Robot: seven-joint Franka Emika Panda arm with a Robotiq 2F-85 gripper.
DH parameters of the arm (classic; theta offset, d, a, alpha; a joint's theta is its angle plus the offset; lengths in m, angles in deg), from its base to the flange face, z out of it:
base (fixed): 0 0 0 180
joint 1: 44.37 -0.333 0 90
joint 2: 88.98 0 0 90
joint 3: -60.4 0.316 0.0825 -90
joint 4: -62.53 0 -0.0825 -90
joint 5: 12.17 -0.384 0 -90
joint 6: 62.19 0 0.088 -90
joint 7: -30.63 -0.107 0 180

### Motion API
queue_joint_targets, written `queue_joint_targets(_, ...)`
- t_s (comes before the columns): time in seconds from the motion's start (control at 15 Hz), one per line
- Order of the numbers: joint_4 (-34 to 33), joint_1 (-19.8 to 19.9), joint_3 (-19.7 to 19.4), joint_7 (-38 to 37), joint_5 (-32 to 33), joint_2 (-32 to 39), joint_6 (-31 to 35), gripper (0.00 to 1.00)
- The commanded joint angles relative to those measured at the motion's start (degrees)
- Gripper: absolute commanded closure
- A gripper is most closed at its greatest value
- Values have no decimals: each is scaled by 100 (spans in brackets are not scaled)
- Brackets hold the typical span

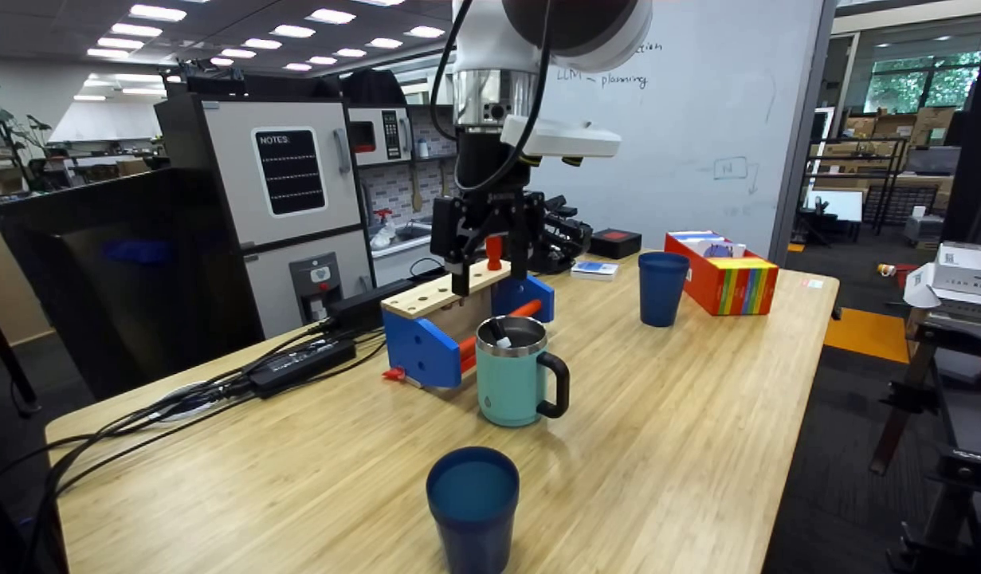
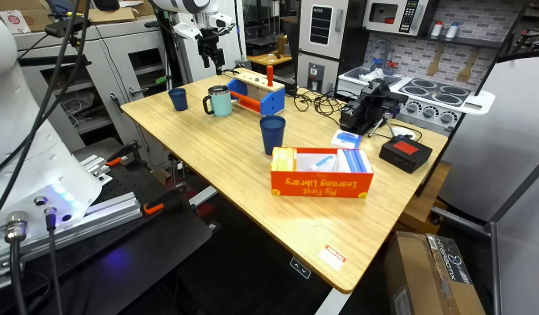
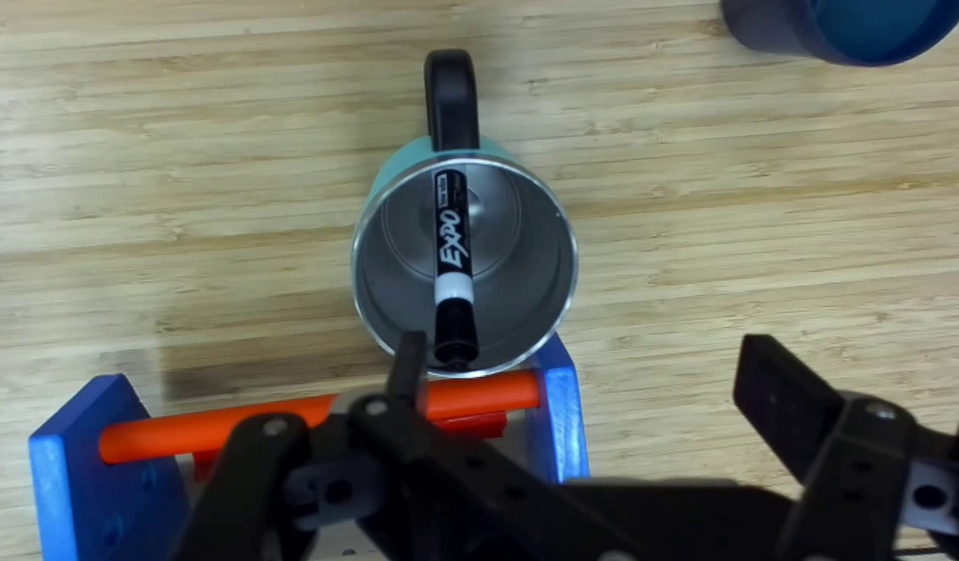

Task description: Remove the marker from the cup and put it on the table

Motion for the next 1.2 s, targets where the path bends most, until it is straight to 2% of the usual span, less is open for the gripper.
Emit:
queue_joint_targets(0.0,-9,6,6,-1,3,-1,-15,0)
queue_joint_targets(0.8,18,3,12,-5,-7,62,47,0)
queue_joint_targets(1.13,131,-114,-64,-129,105,167,138,0)
